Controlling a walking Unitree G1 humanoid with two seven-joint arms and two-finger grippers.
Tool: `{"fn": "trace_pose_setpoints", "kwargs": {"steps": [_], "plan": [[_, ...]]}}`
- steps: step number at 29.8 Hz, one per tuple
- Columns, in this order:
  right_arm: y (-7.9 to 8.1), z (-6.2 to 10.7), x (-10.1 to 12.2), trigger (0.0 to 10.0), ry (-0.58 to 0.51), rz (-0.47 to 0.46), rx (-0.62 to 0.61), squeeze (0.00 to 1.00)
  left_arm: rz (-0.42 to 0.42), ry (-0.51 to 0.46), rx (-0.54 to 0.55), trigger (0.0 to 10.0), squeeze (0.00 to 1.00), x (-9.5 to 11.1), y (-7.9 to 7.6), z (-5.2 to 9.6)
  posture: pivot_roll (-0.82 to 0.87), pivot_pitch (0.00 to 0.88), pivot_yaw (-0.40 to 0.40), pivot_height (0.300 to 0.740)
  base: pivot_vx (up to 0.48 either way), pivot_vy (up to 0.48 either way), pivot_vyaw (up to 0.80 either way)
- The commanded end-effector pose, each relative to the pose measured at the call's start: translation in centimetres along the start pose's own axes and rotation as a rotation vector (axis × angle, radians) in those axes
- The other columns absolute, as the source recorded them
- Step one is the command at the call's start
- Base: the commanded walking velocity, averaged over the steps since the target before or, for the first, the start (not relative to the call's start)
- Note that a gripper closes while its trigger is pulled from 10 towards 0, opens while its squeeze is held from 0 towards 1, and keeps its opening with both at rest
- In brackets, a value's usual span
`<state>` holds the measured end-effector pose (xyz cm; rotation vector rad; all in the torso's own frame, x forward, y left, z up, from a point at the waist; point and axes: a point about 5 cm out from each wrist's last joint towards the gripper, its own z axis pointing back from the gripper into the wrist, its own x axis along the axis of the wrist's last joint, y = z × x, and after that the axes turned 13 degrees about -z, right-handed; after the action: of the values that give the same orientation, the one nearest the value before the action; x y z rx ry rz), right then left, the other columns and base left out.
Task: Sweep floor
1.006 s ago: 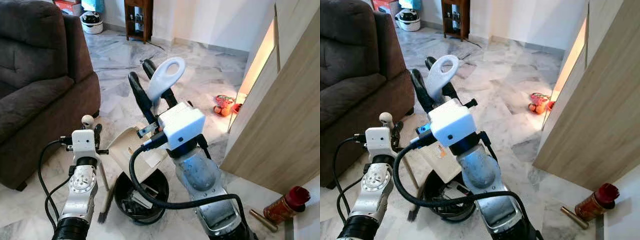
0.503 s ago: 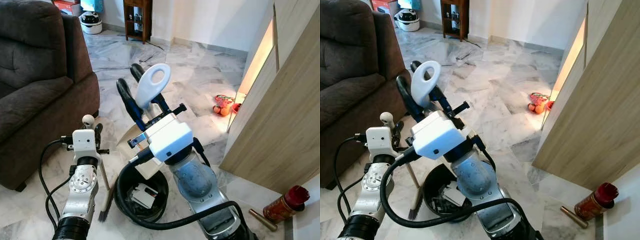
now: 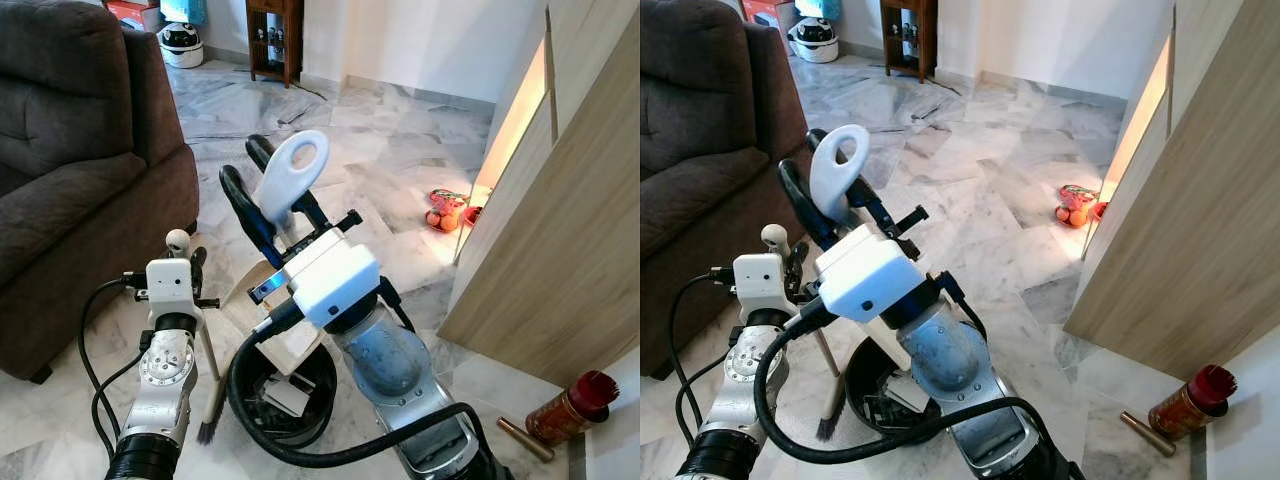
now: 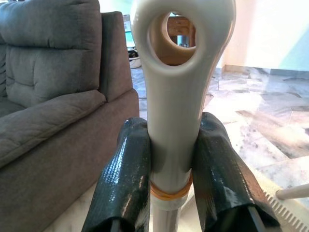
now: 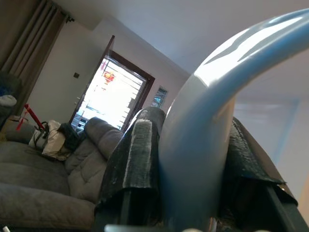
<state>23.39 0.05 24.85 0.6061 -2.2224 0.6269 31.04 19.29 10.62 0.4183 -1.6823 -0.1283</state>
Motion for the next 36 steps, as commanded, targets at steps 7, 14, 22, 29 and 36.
{"fn": "trace_pose_setpoints", "kwargs": {"steps": [7, 14, 22, 29, 36], "plan": [[-0.2, -0.5, 1.4, 10.0, -0.079, 0.1, 0.026, 0.0, -0.005, -0.06, -0.003, 10.0, 0.0, 1.1, -0.1, -0.6, 0.04, 0.043, -0.045, 0.74, 0.0, 0.0, 0.0], [-0.2, -0.4, 1.2, 10.0, -0.068, 0.107, 0.026, 0.0, -0.005, -0.059, -0.002, 10.0, 0.0, 1.1, -0.2, -0.6, 0.04, 0.044, -0.046, 0.74, 0.0, 0.0, 0.0], [-3.0, -0.9, 1.0, 10.0, -0.045, 0.181, -0.106, 0.0, -0.001, -0.058, -0.006, 10.0, 0.0, 1.1, -0.3, -0.5, 0.03, 0.04, -0.044, 0.74, 0.0, 0.0, 0.0], [-7.4, -0.4, -0.1, 10.0, 0.033, 0.314, -0.279, 0.0, 0.001, -0.06, -0.01, 10.0, 0.0, 1.1, -0.3, -0.4, 0.03, 0.04, -0.044, 0.74, 0.0, 0.0, 0.0], [-11.3, 1.8, -2.7, 10.0, 0.174, 0.393, -0.415, 0.0, 0.002, -0.059, -0.012, 10.0, 0.0, 1.1, -0.4, -0.4, 0.03, 0.027, -0.042, 0.74, 0.0, 0.0, 0.0]]}}
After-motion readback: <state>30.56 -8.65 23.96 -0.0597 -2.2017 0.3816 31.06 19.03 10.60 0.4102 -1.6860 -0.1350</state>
